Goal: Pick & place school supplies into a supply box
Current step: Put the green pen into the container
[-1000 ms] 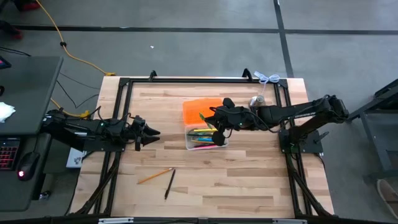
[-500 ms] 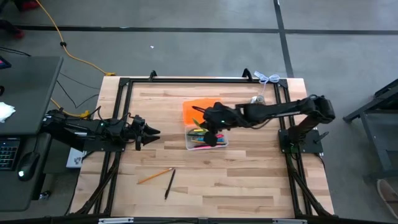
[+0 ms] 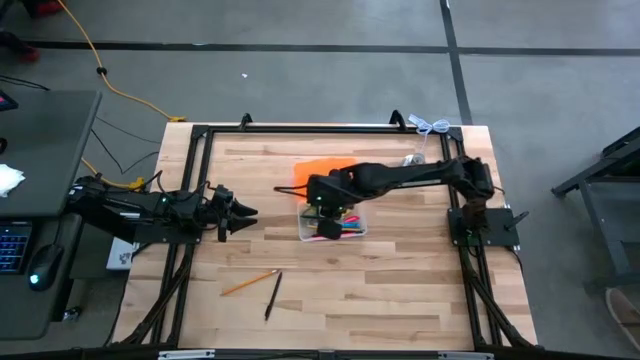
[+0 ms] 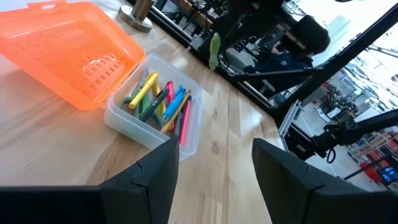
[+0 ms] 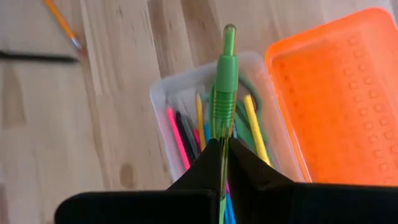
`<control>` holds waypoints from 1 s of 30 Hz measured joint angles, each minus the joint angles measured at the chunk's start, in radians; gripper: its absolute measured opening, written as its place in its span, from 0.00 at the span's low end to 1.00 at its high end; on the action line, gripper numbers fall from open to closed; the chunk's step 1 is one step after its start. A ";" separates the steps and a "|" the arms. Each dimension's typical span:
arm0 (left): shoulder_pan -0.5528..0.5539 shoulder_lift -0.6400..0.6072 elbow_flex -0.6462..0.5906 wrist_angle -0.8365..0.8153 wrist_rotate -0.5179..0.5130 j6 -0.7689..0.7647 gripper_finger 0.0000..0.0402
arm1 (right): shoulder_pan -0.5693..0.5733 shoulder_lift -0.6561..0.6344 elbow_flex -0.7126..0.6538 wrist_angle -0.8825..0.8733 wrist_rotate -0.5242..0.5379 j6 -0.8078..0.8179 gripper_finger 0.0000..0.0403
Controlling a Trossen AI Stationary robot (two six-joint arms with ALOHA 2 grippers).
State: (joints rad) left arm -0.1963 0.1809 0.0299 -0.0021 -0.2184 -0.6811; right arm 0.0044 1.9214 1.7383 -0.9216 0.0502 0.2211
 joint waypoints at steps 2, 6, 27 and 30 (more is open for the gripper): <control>0.000 0.000 0.000 0.000 0.000 0.001 0.58 | 0.000 0.030 0.041 -0.052 0.001 -0.022 0.00; 0.000 0.000 0.000 0.000 0.000 0.003 0.58 | -0.005 0.073 0.069 -0.107 0.000 -0.067 0.00; 0.000 0.000 0.000 -0.001 0.000 0.003 0.58 | -0.044 0.244 0.063 -0.139 -0.056 -0.181 0.00; 0.000 0.000 0.000 -0.002 0.000 0.003 0.58 | -0.044 0.259 0.062 -0.136 -0.059 -0.189 0.00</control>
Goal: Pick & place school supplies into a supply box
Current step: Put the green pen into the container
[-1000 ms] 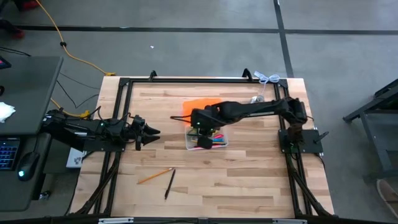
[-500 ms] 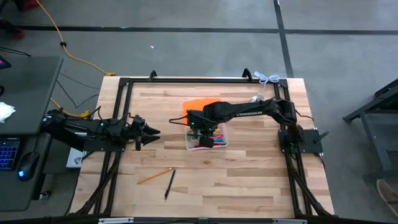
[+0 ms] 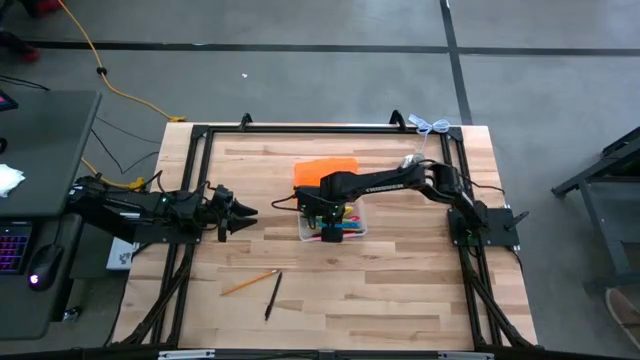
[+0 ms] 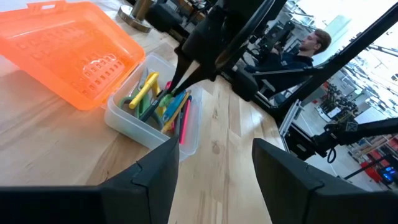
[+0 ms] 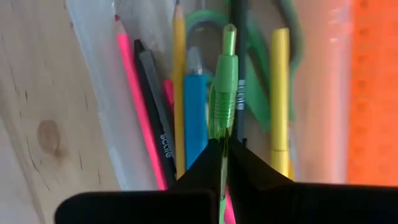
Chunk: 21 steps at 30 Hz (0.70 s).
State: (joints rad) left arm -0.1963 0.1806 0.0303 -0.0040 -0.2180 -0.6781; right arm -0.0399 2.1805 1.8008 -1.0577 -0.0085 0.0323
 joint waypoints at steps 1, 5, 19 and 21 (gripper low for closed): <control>0.000 0.000 0.000 0.000 0.000 0.000 0.58 | 0.000 0.006 0.000 0.000 -0.002 -0.006 0.00; 0.000 0.000 0.000 -0.001 0.000 0.000 0.58 | 0.000 0.014 0.000 0.002 -0.001 -0.007 0.00; 0.000 0.000 0.000 -0.002 0.000 0.000 0.58 | -0.008 0.014 0.000 0.012 -0.003 -0.007 0.00; 0.000 0.000 0.000 -0.003 0.000 0.000 0.58 | -0.008 0.014 0.000 0.012 -0.007 -0.007 0.00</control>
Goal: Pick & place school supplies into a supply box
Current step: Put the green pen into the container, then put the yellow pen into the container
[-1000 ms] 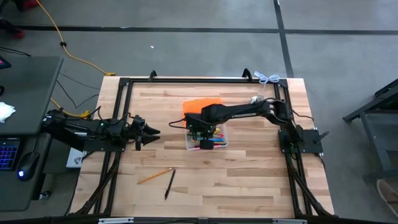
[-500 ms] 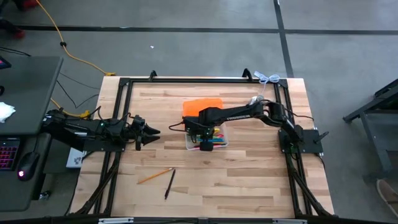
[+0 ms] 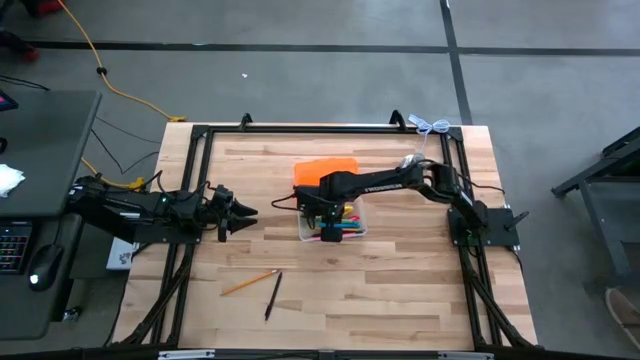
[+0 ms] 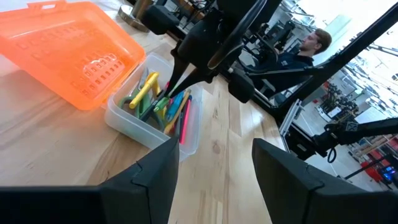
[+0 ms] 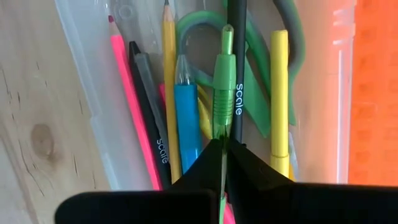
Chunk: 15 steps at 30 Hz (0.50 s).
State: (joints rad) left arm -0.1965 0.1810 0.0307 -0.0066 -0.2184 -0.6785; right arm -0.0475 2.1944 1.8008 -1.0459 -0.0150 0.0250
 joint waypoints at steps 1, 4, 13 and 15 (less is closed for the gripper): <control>0.000 0.000 0.000 0.000 0.000 0.000 0.58 | 0.000 0.000 0.000 0.000 0.000 0.000 0.00; 0.000 0.000 0.000 0.000 0.000 0.000 0.58 | 0.000 0.000 0.000 0.000 -0.007 0.000 0.00; 0.000 0.000 0.000 0.000 0.000 0.000 0.58 | -0.006 0.000 0.000 -0.005 -0.020 0.024 0.12; 0.000 0.000 0.000 0.000 0.000 0.000 0.58 | -0.011 -0.001 0.000 -0.010 -0.020 0.026 0.15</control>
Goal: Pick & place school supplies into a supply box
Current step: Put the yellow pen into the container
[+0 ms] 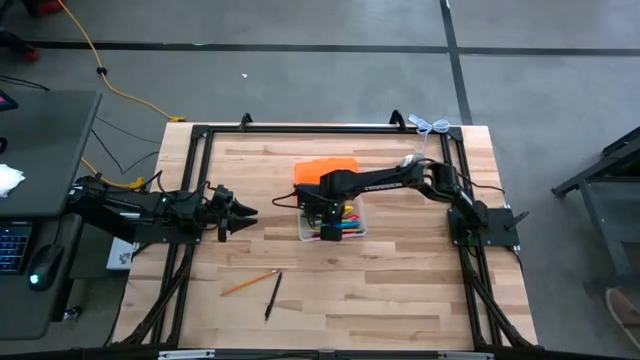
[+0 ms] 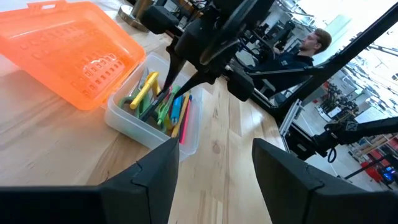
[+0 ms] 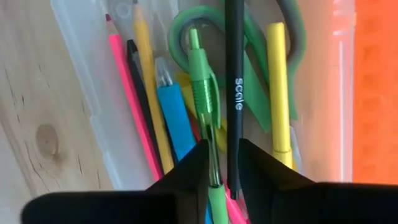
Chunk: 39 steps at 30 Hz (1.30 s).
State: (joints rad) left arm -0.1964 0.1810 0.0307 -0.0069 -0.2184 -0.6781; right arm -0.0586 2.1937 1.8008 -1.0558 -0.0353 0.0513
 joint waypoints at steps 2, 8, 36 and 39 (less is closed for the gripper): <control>0.000 0.000 0.000 0.000 0.000 0.000 0.58 | -0.002 -0.004 0.000 -0.002 -0.001 0.001 0.17; 0.000 0.000 0.000 0.000 0.000 0.000 0.58 | -0.002 -0.013 0.050 -0.053 -0.002 0.045 0.19; 0.000 0.000 0.000 -0.001 0.021 0.042 0.58 | 0.242 -0.064 0.519 -0.268 0.030 0.105 0.20; 0.000 0.000 0.000 0.001 0.020 0.040 0.58 | 0.300 -0.088 0.519 -0.301 0.114 0.102 0.20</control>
State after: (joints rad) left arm -0.1967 0.1810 0.0307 -0.0063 -0.1985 -0.6381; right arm 0.2417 2.1059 2.3196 -1.3567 0.0789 0.1536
